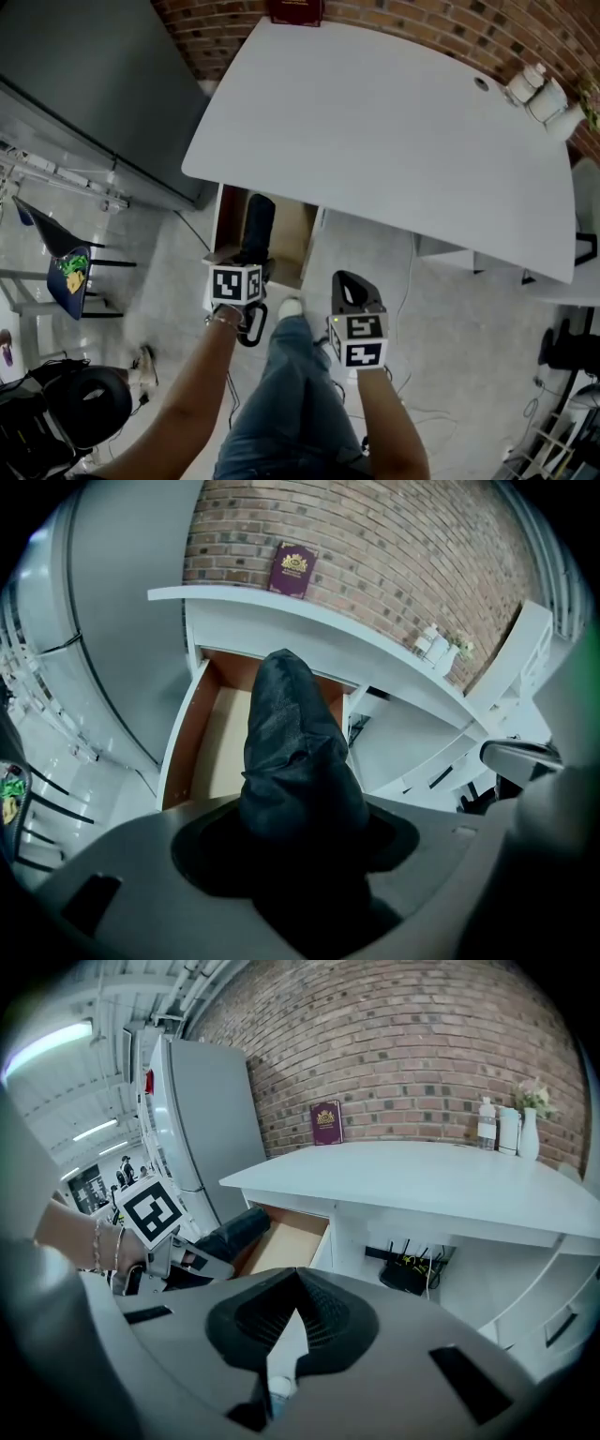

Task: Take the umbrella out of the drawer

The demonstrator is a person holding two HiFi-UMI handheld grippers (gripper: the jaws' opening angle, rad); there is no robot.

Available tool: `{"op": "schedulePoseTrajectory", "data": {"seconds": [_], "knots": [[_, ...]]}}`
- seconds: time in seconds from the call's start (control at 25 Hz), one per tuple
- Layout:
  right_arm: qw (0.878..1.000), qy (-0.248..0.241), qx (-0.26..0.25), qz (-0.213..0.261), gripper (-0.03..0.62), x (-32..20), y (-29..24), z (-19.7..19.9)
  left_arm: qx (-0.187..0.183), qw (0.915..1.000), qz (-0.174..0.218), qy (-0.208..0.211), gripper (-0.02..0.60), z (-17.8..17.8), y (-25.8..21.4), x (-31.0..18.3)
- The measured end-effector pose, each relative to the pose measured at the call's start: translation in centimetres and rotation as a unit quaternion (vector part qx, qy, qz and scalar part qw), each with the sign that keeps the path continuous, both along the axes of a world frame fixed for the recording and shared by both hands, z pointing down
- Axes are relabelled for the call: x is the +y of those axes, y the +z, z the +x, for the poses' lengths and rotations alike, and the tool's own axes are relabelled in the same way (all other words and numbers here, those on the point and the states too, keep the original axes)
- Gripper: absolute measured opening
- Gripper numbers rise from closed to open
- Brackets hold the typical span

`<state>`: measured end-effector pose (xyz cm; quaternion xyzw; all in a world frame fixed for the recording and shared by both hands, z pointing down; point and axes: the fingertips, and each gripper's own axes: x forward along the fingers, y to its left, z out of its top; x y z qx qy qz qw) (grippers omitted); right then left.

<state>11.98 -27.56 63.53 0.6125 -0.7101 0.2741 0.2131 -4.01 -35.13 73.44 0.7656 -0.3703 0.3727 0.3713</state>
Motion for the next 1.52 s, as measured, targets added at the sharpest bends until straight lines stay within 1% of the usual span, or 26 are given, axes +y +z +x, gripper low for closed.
{"op": "schedulePoseTrajectory", "data": {"seconds": [0.2,0.36,0.56,0.8,0.92,1.2,1.36,1.52], "knots": [[1.0,-0.018,0.011,0.008,-0.008,1.5,-2.3,0.2,0.007,0.9999,0.011,-0.008,0.269,0.0,-2.3,2.0],[0.998,-0.047,0.024,0.031,-0.008,2.2,-5.3,-0.2,0.01,0.9996,0.026,-0.009,0.27,-0.4,-4.6,3.4],[0.997,-0.049,0.034,0.052,-0.008,3.0,-8.2,0.7,0.022,0.9984,0.048,-0.016,0.27,-0.5,-7.7,4.5],[0.994,-0.072,0.049,0.073,-0.008,4.0,-11.6,0.5,0.04,0.9957,0.081,-0.019,0.27,-0.5,-11.8,5.1],[0.992,-0.077,0.049,0.087,-0.008,4.4,-13.5,0.4,0.043,0.9934,0.104,-0.018,0.27,-0.5,-14.2,5.0],[0.987,-0.086,0.044,0.129,-0.008,5.1,-18.9,0.8,0.059,0.9842,0.165,-0.024,0.27,-0.1,-20.1,5.7],[0.983,-0.082,0.045,0.159,-0.008,5.2,-21.7,1.6,0.066,0.9761,0.205,-0.025,0.27,0.1,-23.3,6.3],[0.979,-0.072,0.048,0.187,-0.008,5.8,-24.2,2.2,0.082,0.9667,0.241,-0.029,0.27,0.4,-26.3,6.9]]}}
